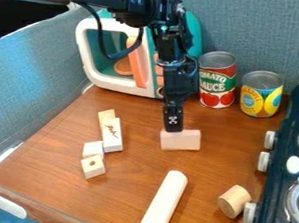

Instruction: Move the rectangular block to the right side of the table

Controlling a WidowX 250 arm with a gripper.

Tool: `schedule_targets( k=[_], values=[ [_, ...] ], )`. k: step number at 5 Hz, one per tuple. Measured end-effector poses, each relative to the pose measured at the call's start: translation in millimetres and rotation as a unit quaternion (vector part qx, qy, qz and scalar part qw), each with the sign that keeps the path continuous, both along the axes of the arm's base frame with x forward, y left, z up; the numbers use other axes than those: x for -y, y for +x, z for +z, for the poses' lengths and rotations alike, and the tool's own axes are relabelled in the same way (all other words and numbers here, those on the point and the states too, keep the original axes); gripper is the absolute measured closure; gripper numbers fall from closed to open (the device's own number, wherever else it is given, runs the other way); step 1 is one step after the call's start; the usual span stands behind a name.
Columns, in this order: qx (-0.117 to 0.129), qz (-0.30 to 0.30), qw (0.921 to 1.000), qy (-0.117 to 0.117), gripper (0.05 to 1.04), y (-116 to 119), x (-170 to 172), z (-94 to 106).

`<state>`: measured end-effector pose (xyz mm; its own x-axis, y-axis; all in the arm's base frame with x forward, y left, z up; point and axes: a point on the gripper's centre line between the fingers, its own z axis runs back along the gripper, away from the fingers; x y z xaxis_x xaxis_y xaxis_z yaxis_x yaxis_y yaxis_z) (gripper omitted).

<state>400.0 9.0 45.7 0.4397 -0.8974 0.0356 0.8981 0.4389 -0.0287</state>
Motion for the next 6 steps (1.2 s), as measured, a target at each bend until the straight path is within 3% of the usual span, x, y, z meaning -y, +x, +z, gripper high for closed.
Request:
schedule_targets(
  k=[1,2,3,4,5,6],
  values=[
    [-0.001,0.012,0.9999,0.002,0.202,-0.3,-1.1,0.2],
    [-0.005,0.02,0.9998,0.004,0.075,-3.1,-3.1,-3.3],
    [0.016,0.072,0.9973,0.008,0.081,-21.4,-18.3,29.3],
    [0.046,0.2,0.9787,0.01,0.084,-47.8,-40.6,85.9],
    [0.062,0.312,0.9479,0.014,0.084,-68.1,-47.0,108.2],
    [0.028,0.369,0.9285,0.035,0.084,-65.8,-49.5,100.6]
  ],
)
